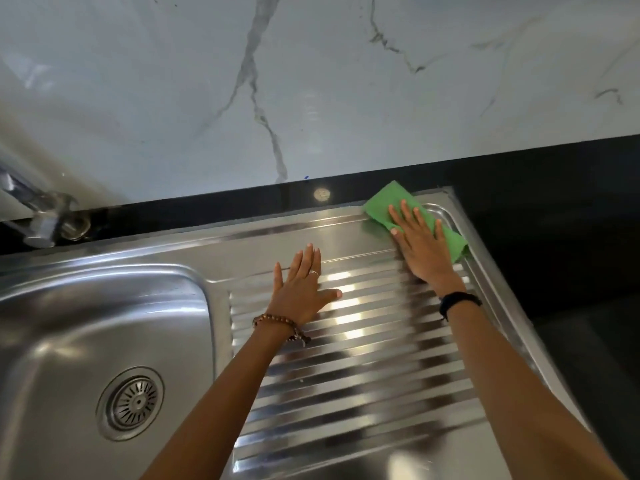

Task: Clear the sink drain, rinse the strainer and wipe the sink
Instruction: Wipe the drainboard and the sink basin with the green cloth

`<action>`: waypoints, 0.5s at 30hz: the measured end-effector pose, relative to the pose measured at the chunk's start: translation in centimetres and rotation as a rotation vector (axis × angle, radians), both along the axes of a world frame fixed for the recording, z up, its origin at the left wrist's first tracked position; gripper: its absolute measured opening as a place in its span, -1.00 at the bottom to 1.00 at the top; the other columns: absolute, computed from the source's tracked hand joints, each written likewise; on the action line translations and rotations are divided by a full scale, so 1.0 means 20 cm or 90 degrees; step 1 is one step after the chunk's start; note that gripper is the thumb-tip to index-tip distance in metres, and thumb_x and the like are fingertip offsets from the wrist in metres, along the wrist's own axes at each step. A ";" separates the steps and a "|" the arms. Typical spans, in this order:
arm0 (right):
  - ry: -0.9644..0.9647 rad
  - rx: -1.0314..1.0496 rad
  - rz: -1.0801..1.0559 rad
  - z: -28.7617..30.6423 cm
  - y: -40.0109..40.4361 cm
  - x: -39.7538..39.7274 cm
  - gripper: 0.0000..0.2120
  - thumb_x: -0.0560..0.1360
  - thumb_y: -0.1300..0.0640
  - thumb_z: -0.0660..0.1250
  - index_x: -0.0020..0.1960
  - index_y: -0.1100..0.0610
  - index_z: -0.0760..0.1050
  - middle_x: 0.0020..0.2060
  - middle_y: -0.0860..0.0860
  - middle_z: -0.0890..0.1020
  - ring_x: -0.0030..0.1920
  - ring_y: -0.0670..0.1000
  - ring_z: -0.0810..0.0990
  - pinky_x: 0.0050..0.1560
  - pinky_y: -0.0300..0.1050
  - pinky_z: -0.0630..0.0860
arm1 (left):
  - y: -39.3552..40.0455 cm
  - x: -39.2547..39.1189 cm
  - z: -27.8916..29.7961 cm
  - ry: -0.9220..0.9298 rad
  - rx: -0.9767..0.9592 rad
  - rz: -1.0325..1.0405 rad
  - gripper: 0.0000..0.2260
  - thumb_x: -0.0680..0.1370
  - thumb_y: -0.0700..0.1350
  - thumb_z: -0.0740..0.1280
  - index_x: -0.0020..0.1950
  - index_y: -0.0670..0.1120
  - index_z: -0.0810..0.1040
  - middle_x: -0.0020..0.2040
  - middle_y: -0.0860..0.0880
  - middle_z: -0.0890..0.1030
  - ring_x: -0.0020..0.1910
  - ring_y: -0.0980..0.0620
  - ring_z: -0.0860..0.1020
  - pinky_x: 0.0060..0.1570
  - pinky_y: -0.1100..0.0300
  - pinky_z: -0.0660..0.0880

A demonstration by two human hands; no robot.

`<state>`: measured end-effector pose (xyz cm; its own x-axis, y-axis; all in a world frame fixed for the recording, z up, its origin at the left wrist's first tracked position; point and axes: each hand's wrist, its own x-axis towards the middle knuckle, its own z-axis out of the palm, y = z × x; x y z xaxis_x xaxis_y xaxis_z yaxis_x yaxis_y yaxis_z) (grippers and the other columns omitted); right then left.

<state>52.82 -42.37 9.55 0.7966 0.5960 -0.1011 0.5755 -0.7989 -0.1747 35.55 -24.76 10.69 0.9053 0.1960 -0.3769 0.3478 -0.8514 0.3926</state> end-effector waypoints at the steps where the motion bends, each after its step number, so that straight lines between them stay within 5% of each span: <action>1: -0.003 -0.013 -0.032 0.00 -0.02 0.02 -0.54 0.65 0.01 -0.15 0.47 -0.10 -0.27 0.54 -0.01 -0.15 0.53 0.06 -0.16 0.49 0.20 -0.17 | 0.00 0.00 0.00 0.001 0.004 -0.001 -0.30 0.55 0.22 0.03 0.51 -0.08 -0.25 0.53 -0.03 -0.25 0.51 -0.02 -0.23 0.42 -0.08 -0.32; 7: 0.042 0.015 0.008 0.04 0.08 -0.16 -0.56 0.66 0.04 -0.11 0.51 -0.15 -0.06 0.54 -0.02 -0.09 0.53 0.09 -0.15 0.45 0.27 -0.22 | -0.02 0.01 0.01 0.018 0.004 0.009 -0.30 0.56 0.21 0.03 0.50 -0.07 -0.26 0.53 -0.03 -0.27 0.51 -0.01 -0.25 0.42 -0.10 -0.32; 11: 0.035 -0.014 0.125 0.04 0.28 -0.39 -0.56 0.64 -0.01 -0.13 0.51 -0.17 -0.06 0.54 -0.05 -0.09 0.53 0.09 -0.16 0.45 0.30 -0.24 | -0.03 0.03 0.02 0.034 -0.002 0.024 -0.30 0.57 0.20 0.05 0.51 -0.09 -0.24 0.53 -0.04 -0.26 0.51 0.00 -0.26 0.41 -0.11 -0.32; 15: 0.007 0.000 0.096 0.01 0.28 -0.38 -0.53 0.60 -0.07 -0.20 0.51 -0.14 -0.08 0.54 -0.10 -0.03 0.54 0.02 -0.12 0.46 0.23 -0.23 | -0.05 0.03 0.04 0.037 0.000 0.050 -0.31 0.58 0.16 0.08 0.51 -0.11 -0.23 0.53 -0.07 -0.26 0.51 -0.02 -0.25 0.40 -0.13 -0.32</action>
<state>45.14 -36.76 9.77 0.6970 0.7085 -0.1101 0.6868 -0.7038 -0.1816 36.24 -25.79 11.54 0.8637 0.2663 -0.4279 0.4360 -0.8207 0.3693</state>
